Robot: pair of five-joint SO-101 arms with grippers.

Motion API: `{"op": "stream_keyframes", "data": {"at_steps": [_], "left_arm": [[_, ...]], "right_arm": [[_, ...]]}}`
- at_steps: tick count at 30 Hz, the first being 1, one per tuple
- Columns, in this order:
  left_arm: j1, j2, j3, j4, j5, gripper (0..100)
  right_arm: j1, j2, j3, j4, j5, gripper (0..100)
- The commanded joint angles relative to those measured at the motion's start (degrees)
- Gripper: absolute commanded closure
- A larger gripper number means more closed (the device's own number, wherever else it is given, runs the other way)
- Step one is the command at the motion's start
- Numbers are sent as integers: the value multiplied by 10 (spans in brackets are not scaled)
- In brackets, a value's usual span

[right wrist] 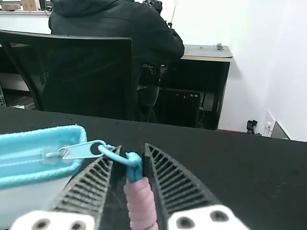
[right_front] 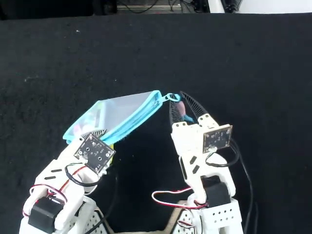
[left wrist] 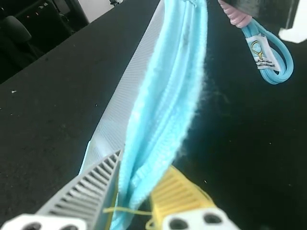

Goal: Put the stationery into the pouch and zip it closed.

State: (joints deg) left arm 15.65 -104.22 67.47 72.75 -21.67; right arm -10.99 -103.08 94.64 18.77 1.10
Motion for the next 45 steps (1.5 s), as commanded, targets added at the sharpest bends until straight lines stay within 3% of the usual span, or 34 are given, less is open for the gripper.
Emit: {"op": "stream_keyframes", "data": {"at_steps": [1,17,25,32,40,45], "left_arm": [[-27,-6,-53,10,-2,970],[-22,-6,-58,15,-2,970],[-22,-6,-58,14,-2,970],[-24,-6,-20,-25,-1,970],[-27,-5,23,-76,2,970],[-27,-5,45,-100,3,970]], "right_arm": [[36,-55,-42,0,-1,988],[34,-55,-47,8,-1,987],[32,-56,-134,144,40,983],[-73,-57,-142,200,45,766],[-127,-59,-191,296,47,762],[-190,-57,-170,295,114,762]]}}
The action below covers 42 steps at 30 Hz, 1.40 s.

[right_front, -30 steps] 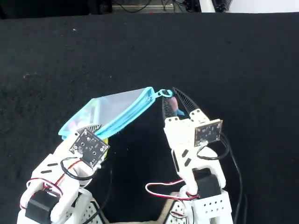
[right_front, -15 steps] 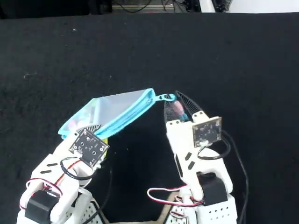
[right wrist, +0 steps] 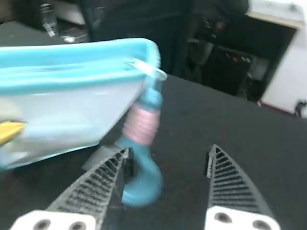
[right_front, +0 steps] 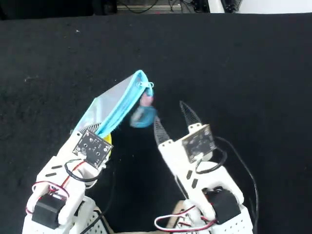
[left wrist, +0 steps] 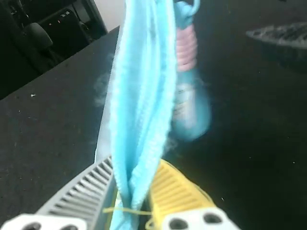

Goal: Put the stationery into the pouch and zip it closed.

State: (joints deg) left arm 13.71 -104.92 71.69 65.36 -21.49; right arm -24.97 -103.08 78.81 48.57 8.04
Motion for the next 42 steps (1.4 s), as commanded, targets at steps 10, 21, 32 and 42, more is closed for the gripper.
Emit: {"op": "stream_keyframes", "data": {"at_steps": [10,21,32,42], "left_arm": [[-2,2,61,-86,19,970],[-35,3,32,-91,10,970],[-131,4,10,-221,11,971],[-136,5,46,-290,10,971]], "right_arm": [[-83,-61,71,-123,55,762],[15,-61,76,-132,55,762],[57,-58,122,-173,55,820],[56,-58,177,-224,55,964]]}}
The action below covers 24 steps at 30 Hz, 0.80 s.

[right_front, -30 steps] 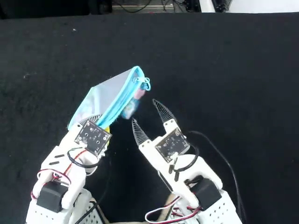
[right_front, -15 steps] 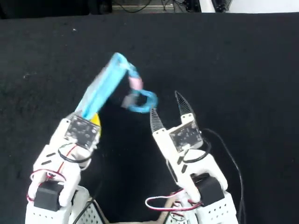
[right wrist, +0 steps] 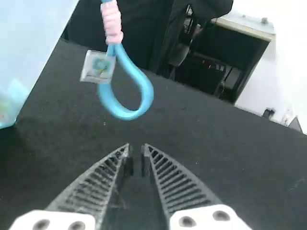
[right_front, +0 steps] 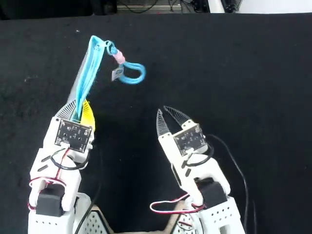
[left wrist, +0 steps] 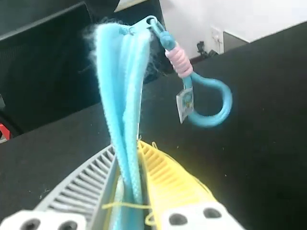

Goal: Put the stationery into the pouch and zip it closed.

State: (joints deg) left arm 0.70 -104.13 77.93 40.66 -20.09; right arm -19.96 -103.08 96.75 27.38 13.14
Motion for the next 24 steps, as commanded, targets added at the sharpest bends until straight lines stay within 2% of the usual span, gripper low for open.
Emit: {"op": "stream_keyframes", "data": {"at_steps": [1,8,14,24], "left_arm": [[-6,-3,-16,-51,-4,971],[-36,-3,-15,-105,-5,971],[-34,8,-16,-140,-4,971],[-37,252,-90,-237,-4,971]], "right_arm": [[5,-58,-2,-7,4,964],[5,-58,-2,-10,4,963],[4,-58,-2,-10,4,963],[4,-58,-2,-7,5,963]]}}
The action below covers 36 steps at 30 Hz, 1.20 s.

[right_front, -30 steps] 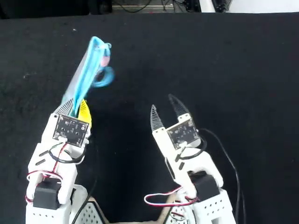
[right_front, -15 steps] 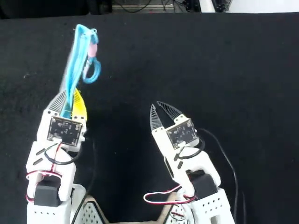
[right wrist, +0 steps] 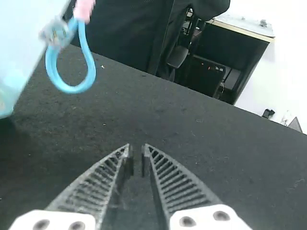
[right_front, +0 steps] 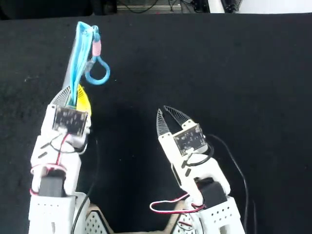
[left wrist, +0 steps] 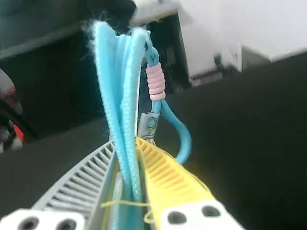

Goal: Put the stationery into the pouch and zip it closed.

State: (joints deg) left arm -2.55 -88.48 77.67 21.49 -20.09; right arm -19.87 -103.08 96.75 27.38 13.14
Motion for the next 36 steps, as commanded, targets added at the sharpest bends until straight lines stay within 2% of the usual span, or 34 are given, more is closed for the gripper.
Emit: {"op": "stream_keyframes", "data": {"at_steps": [1,8,14,20,28,36], "left_arm": [[-5,126,-106,-53,-4,971],[16,322,-234,-55,-4,971],[62,440,-286,-55,-2,970],[107,466,-288,-58,-2,970],[119,467,-282,-55,-1,970],[165,467,-273,-58,-1,970]], "right_arm": [[4,-58,-2,-7,5,963],[4,-58,-2,-9,8,963],[4,-58,-2,-9,8,963],[4,-58,-2,-9,8,963],[4,-58,-2,-9,9,963],[4,-58,-2,-8,9,963]]}}
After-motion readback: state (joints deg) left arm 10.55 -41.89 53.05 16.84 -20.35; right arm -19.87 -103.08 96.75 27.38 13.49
